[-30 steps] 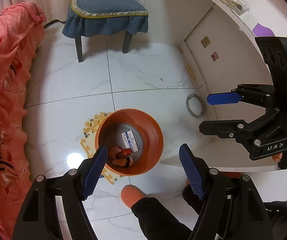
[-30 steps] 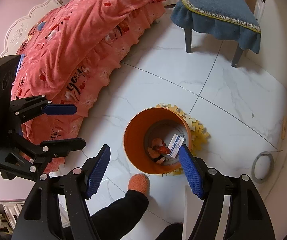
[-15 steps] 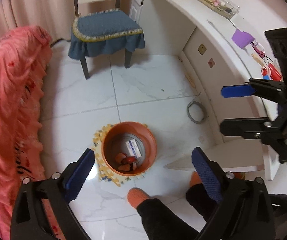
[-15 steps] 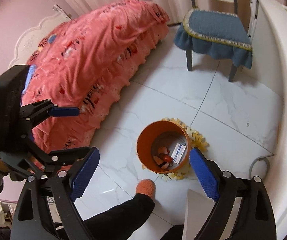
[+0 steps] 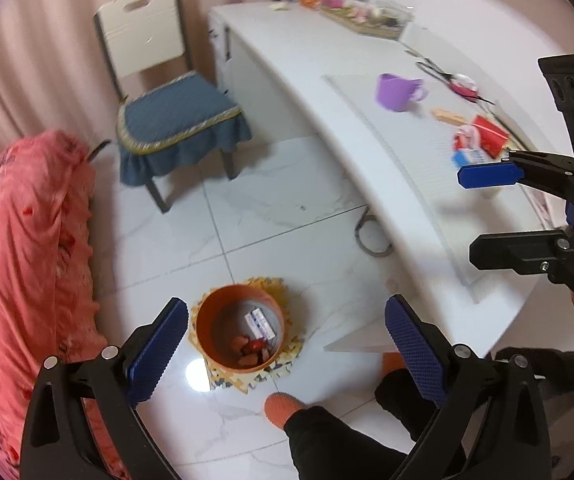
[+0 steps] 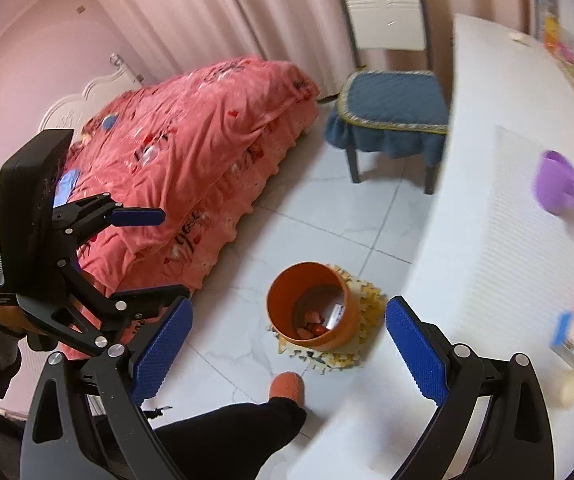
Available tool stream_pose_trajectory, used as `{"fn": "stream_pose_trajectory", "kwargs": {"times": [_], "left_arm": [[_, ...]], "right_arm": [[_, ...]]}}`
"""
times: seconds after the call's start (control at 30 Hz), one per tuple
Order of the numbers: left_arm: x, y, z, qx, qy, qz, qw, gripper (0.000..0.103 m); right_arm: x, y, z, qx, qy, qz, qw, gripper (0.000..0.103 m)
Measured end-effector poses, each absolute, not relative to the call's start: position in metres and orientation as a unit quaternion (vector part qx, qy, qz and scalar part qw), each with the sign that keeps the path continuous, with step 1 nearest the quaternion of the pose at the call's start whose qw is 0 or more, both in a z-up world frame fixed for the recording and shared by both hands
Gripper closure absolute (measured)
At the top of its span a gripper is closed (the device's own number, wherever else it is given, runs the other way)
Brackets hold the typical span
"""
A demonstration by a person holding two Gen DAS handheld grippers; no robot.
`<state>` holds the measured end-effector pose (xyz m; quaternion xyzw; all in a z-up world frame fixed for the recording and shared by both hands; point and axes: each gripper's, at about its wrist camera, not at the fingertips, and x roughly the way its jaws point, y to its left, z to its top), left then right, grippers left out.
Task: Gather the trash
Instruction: 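Move both tools back over the table toward the remaining items, then grasp the small blue-white medicine box with the left tool while the right tool approaches the tape roll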
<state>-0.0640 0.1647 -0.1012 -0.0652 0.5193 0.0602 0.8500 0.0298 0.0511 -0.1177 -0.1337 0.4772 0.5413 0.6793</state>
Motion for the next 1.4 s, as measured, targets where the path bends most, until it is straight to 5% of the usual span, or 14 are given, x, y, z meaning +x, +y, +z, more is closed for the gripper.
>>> {"fn": "stream_pose_trajectory", "kwargs": {"times": [0.47, 1.0, 1.17, 1.4], "left_arm": [[-0.003, 0.072, -0.069, 0.024, 0.492, -0.039, 0.869, 0.006], [0.112, -0.010, -0.107, 0.113, 0.495, -0.204, 0.837, 0.006], [0.148, -0.017, -0.133, 0.139, 0.498, -0.260, 0.815, 0.006], [0.180, -0.015, -0.164, 0.154, 0.510, -0.308, 0.788, 0.028]], "right_arm": [[0.079, -0.089, -0.091, -0.078, 0.461, 0.456, 0.758, 0.008], [0.158, -0.179, -0.153, -0.024, 0.507, 0.365, 0.780, 0.008], [0.168, -0.169, -0.184, -0.045, 0.513, 0.374, 0.772, 0.021], [0.171, -0.154, -0.216, -0.049, 0.516, 0.371, 0.770, 0.031]]}}
